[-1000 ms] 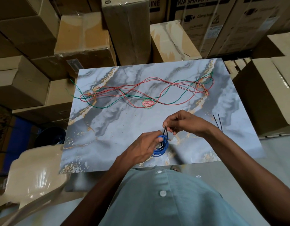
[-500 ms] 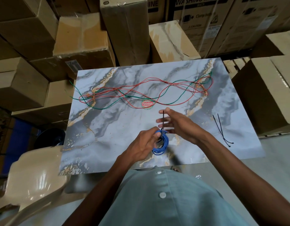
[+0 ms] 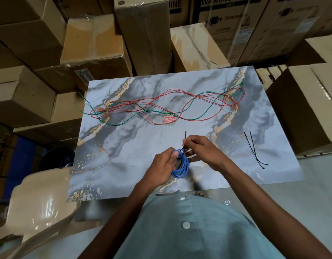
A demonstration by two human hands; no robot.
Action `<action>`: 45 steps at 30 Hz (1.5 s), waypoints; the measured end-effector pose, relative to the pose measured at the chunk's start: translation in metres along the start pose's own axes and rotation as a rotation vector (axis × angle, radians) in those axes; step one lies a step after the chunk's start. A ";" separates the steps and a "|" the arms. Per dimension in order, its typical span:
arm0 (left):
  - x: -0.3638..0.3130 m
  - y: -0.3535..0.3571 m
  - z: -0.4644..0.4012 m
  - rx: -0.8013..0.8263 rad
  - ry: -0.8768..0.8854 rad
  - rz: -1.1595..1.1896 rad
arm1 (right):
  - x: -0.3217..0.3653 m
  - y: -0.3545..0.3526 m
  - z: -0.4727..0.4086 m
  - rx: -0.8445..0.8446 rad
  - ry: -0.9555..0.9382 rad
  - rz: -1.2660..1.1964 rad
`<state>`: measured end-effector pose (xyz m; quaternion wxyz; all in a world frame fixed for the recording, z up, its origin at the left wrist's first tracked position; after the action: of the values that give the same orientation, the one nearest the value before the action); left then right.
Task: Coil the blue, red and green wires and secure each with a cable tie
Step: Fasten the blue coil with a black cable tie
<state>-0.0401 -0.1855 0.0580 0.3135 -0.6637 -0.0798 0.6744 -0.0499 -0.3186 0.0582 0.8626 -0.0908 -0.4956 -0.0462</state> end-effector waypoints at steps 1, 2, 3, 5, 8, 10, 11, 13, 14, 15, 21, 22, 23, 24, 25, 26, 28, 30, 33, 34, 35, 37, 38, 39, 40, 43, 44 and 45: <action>0.001 0.000 0.000 -0.007 -0.002 -0.021 | -0.001 0.001 0.000 -0.009 -0.002 0.009; 0.003 -0.001 0.000 -0.017 -0.007 -0.033 | -0.001 0.001 0.000 -0.017 -0.008 0.017; 0.005 -0.002 0.000 -0.029 -0.011 -0.045 | -0.001 0.001 -0.001 -0.025 -0.016 0.025; 0.007 -0.003 0.001 -0.038 -0.006 -0.080 | 0.000 0.001 -0.001 -0.030 -0.038 0.050; 0.003 -0.001 0.001 0.005 0.042 -0.173 | 0.006 0.003 0.000 -0.023 -0.108 0.139; 0.000 0.000 0.002 0.025 0.079 -0.220 | 0.015 -0.001 -0.001 -0.052 -0.195 0.250; -0.002 0.000 0.001 0.030 0.093 -0.232 | 0.020 -0.003 -0.001 -0.071 -0.245 0.320; -0.005 0.000 0.001 0.042 0.115 -0.257 | 0.030 -0.005 0.001 -0.098 -0.339 0.458; -0.006 0.001 0.001 0.051 0.125 -0.270 | 0.035 -0.005 0.002 -0.105 -0.381 0.507; -0.008 0.002 0.002 0.060 0.135 -0.278 | 0.039 -0.004 0.002 -0.107 -0.419 0.539; -0.007 0.000 -0.006 0.082 0.126 -0.236 | 0.048 -0.007 0.009 -0.157 -0.488 0.392; -0.006 -0.002 -0.009 0.079 0.113 -0.220 | 0.049 -0.008 0.011 -0.166 -0.493 0.337; -0.006 -0.004 -0.012 0.074 0.103 -0.207 | 0.051 -0.009 0.014 -0.180 -0.493 0.280; -0.006 -0.006 -0.015 0.067 0.094 -0.194 | 0.052 -0.010 0.016 -0.199 -0.497 0.233; -0.006 -0.007 -0.017 0.060 0.083 -0.176 | 0.054 -0.011 0.018 -0.213 -0.504 0.203; -0.006 -0.007 -0.018 0.051 0.068 -0.155 | 0.057 -0.011 0.020 -0.216 -0.518 0.195; -0.003 -0.009 -0.020 0.037 0.030 -0.127 | 0.061 -0.008 0.023 -0.191 -0.545 0.204; 0.002 -0.007 -0.021 0.036 -0.020 -0.100 | 0.057 -0.010 0.021 -0.156 -0.499 0.139; 0.007 -0.002 -0.024 0.033 -0.109 -0.024 | 0.045 -0.013 0.011 -0.082 -0.361 -0.019; 0.007 0.000 -0.025 0.021 -0.119 -0.012 | 0.041 -0.014 0.006 -0.062 -0.314 -0.056; 0.006 0.002 -0.025 0.009 -0.115 -0.016 | 0.038 -0.015 0.001 -0.048 -0.277 -0.082; 0.005 0.008 -0.023 -0.002 -0.095 -0.017 | 0.034 -0.015 -0.007 -0.027 -0.237 -0.081; 0.004 0.011 -0.022 -0.010 -0.089 -0.013 | 0.032 -0.013 -0.010 -0.016 -0.230 -0.041; 0.003 0.011 -0.021 -0.023 -0.088 -0.008 | 0.029 -0.010 -0.011 -0.002 -0.220 0.022; 0.004 0.009 -0.021 -0.038 -0.096 -0.005 | 0.025 -0.007 -0.012 0.014 -0.207 0.084; 0.001 -0.002 -0.022 -0.093 -0.067 -0.003 | 0.013 -0.002 -0.012 0.043 -0.181 0.130; 0.001 -0.004 -0.023 -0.109 -0.053 0.001 | 0.010 0.000 -0.011 0.053 -0.173 0.109; 0.003 -0.006 -0.023 -0.121 -0.056 0.010 | 0.007 0.001 -0.009 0.063 -0.156 0.080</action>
<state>-0.0159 -0.1862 0.0566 0.2670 -0.6626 -0.1257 0.6884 -0.0383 -0.3190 0.0596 0.8250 -0.0865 -0.5583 0.0109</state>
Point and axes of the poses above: each hand's wrist, its own z-axis away from the middle knuckle, its own y-axis out of the palm, x = y × z, the point moved 10 cm from there along -z, towards the middle knuckle, and after that the axes turned 14 degrees about -x, right-handed, at the moved point
